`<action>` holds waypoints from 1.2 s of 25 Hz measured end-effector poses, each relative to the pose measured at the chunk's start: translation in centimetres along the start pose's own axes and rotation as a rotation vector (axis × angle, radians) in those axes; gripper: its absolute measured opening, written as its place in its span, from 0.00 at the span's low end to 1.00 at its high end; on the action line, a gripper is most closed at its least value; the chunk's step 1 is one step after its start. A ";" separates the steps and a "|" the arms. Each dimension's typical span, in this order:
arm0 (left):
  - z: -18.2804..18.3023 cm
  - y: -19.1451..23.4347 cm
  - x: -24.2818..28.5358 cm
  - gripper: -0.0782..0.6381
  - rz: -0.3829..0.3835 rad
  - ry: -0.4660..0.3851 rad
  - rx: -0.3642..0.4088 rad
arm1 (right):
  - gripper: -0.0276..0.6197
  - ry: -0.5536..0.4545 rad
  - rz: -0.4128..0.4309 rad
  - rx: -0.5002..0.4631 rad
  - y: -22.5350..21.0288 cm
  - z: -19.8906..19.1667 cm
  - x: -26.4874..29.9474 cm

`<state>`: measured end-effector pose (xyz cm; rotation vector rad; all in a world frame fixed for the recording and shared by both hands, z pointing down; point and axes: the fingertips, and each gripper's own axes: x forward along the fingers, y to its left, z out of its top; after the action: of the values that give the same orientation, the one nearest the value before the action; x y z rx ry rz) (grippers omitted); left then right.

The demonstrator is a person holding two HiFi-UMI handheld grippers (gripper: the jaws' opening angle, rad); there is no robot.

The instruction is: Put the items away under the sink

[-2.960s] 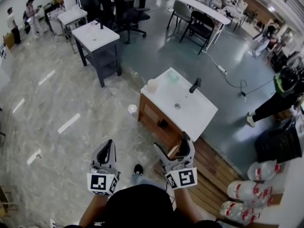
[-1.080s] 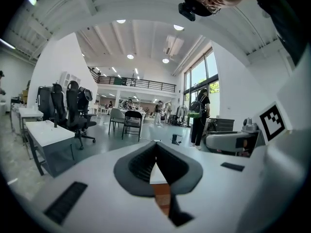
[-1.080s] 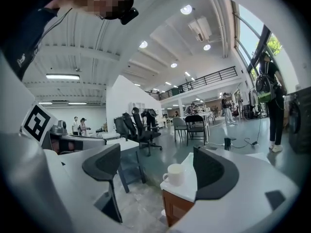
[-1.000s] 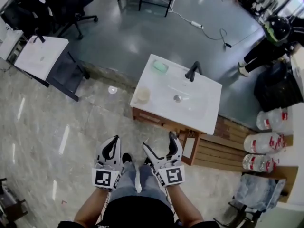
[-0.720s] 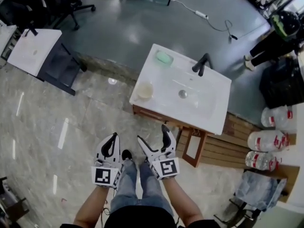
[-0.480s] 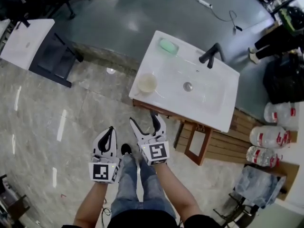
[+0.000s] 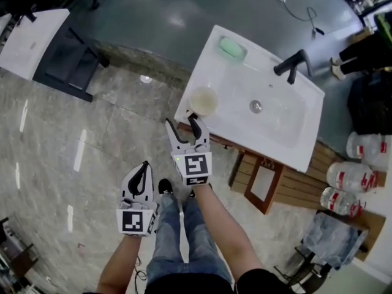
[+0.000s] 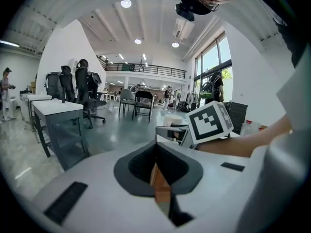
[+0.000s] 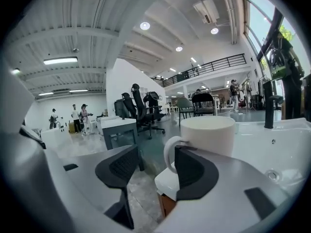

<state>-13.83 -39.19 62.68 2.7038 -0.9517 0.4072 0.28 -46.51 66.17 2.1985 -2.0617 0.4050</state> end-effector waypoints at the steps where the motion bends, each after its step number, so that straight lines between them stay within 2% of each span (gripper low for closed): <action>1: -0.2 0.0 -0.1 0.12 0.004 0.003 -0.006 | 0.41 0.000 -0.008 -0.004 -0.1 0.0 0.3; 4: -0.8 0.0 -0.5 0.12 0.011 0.017 -0.039 | 0.32 -0.003 -0.041 -0.029 -0.4 0.0 0.7; 9: -1.2 0.3 -0.8 0.12 0.009 0.028 -0.034 | 0.12 -0.024 -0.077 -0.044 -1.3 0.1 0.9; 13: -1.1 0.2 -1.1 0.12 0.007 0.024 -0.031 | 0.11 -0.027 -0.068 -0.091 -1.2 0.3 0.6; 17: -0.7 -0.1 -1.1 0.12 0.002 0.024 -0.033 | 0.11 -0.029 -0.044 -0.099 -0.8 0.4 0.3; 22: 0.5 -0.4 -1.3 0.12 -0.004 0.014 0.011 | 0.11 -0.049 -0.012 -0.120 0.4 1.8 -1.2; 26: 2.0 -1.6 -1.2 0.12 -0.034 -0.008 0.033 | 0.11 -0.094 0.017 -0.206 1.2 3.8 -4.7; 30: 3.7 -4.5 -1.0 0.12 -0.099 -0.044 0.026 | 0.11 -0.119 0.018 -0.246 1.3 4.8 -10.7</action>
<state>-11.08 -36.35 58.31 2.7802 -0.8253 0.3434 -0.95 -37.48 58.59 2.1056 -2.0625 0.0183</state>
